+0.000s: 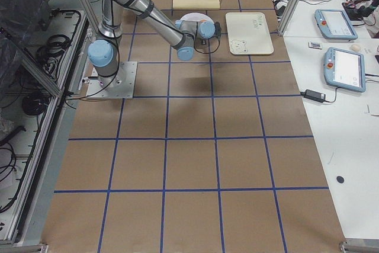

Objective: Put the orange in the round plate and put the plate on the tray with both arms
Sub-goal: 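Slide the plate with the right gripper onto the cream bear tray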

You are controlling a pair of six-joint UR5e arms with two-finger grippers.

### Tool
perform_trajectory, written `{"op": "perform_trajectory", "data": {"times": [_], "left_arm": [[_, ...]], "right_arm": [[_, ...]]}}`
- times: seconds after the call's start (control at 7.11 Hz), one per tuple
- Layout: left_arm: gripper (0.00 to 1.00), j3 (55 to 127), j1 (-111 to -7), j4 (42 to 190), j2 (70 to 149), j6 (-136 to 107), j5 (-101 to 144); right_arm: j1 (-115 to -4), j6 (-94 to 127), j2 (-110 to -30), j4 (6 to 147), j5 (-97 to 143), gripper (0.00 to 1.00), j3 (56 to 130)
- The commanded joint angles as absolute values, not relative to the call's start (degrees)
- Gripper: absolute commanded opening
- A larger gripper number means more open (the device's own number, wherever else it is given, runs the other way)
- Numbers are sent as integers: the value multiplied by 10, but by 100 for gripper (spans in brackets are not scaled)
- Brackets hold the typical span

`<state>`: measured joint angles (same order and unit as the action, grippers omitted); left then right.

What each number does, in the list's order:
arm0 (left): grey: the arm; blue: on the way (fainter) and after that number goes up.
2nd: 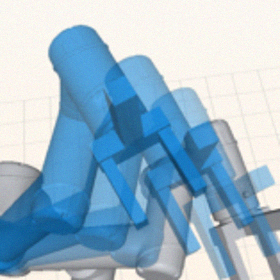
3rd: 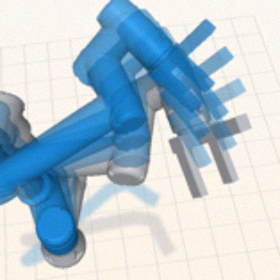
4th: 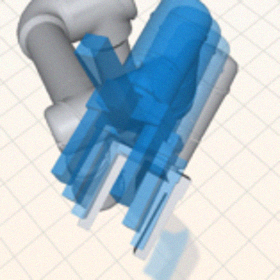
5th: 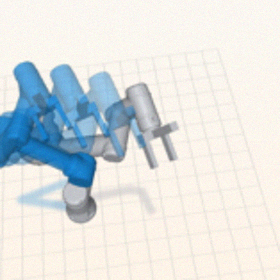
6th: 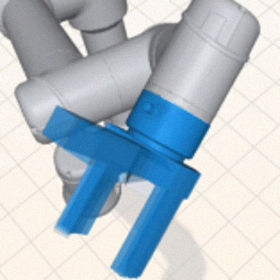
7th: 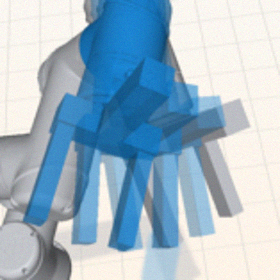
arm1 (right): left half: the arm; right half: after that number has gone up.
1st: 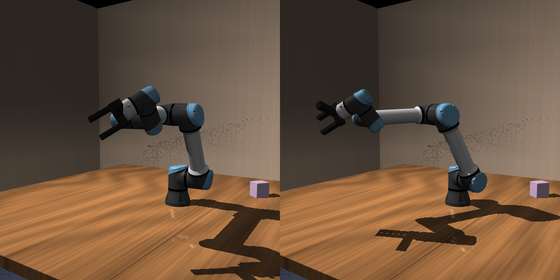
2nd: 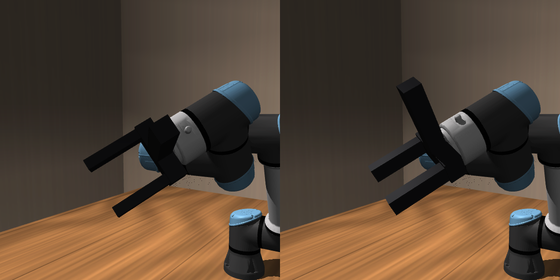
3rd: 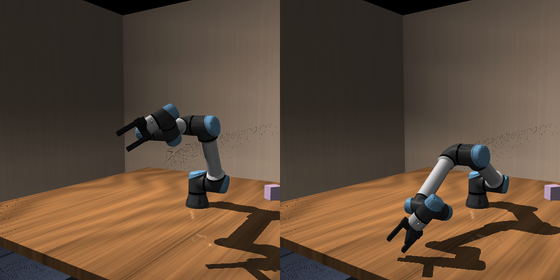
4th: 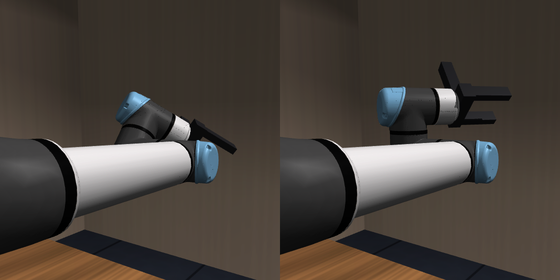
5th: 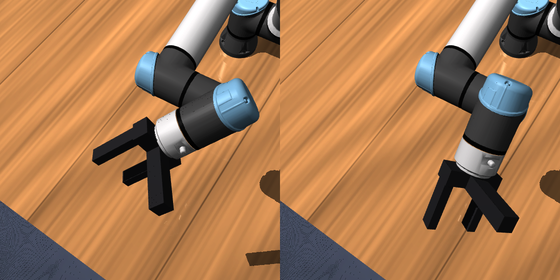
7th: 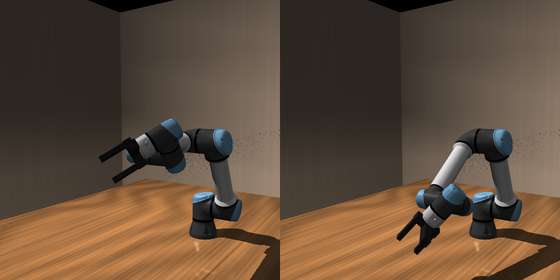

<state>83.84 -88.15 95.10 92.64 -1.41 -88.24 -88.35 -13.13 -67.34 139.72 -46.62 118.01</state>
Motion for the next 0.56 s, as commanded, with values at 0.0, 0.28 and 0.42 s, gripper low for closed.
{"op": "perform_trajectory", "data": {"times": [0.0, 0.28, 0.42], "left_arm": [[100, 838, -882, 951, 926, -13, -882], [100, 838, -882, 951, 926, -14, -882], [100, 838, -882, 951, 926, -14, -882]], "right_arm": [[-884, -127, -674, 1418, -482, 0, 1117], [-884, -79, -637, 1397, -476, 0, 1037], [-884, -70, -606, 1396, -475, 0, 988]]}}
